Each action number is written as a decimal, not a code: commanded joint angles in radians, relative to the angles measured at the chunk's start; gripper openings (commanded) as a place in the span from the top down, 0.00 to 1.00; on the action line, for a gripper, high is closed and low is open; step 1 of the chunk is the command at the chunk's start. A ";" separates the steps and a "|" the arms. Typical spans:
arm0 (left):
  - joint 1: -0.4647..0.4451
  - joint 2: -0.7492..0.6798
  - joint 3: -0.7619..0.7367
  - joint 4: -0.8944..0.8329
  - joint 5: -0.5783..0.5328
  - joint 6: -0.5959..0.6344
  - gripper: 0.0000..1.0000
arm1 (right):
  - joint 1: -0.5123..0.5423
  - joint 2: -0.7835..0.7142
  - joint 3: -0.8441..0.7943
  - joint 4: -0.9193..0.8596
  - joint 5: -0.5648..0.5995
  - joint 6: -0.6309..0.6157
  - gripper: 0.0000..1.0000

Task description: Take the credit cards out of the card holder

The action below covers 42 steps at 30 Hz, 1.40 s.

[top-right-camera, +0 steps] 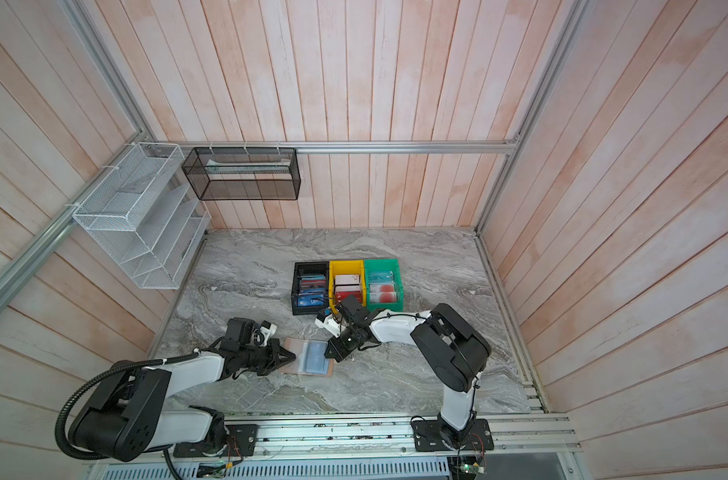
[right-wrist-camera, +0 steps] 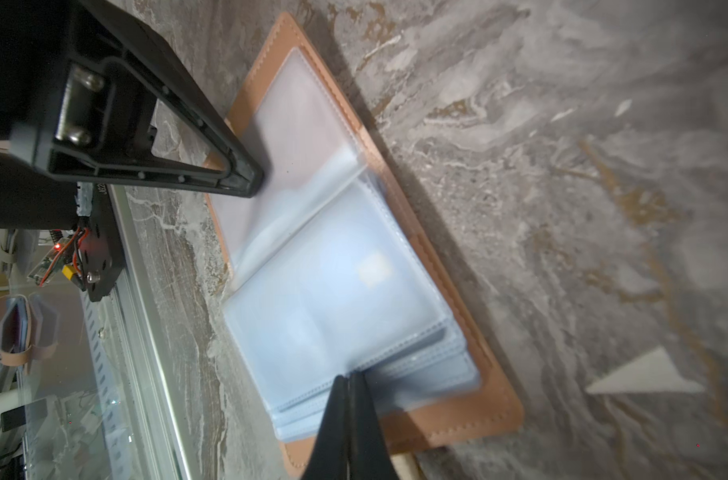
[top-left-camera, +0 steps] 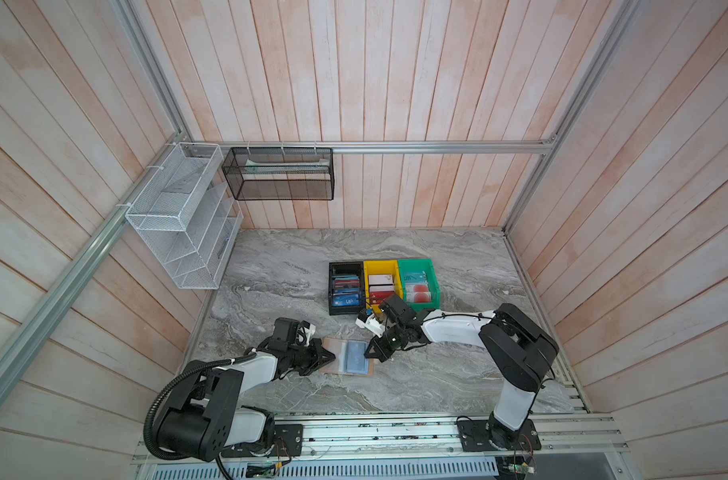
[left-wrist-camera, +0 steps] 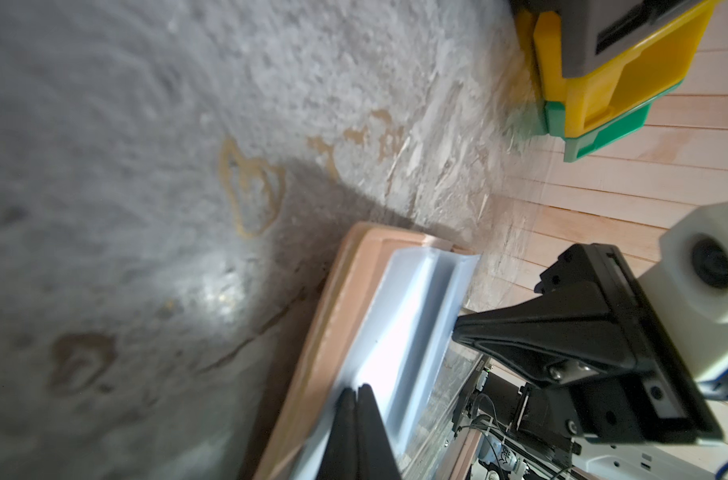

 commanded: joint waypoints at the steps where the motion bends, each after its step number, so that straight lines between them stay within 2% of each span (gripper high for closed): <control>1: 0.001 0.023 -0.018 -0.024 -0.051 0.019 0.98 | 0.006 0.036 0.024 0.000 0.010 0.007 1.00; 13: 0.001 0.038 -0.018 -0.017 -0.046 0.021 0.98 | 0.007 0.046 0.059 -0.012 0.000 0.002 1.00; 21: 0.001 -0.029 0.035 -0.113 -0.042 0.064 0.98 | 0.015 0.060 0.082 -0.016 -0.008 0.001 1.00; 32: 0.001 -0.030 0.060 -0.129 -0.025 0.082 0.98 | 0.045 0.079 0.123 -0.020 -0.022 0.005 1.00; 37: 0.001 -0.024 0.074 -0.140 -0.017 0.084 0.98 | 0.053 0.066 0.146 -0.004 -0.076 0.004 1.00; 42: 0.002 -0.129 0.115 -0.203 -0.007 0.073 0.95 | 0.062 0.113 0.230 -0.002 -0.155 -0.001 1.00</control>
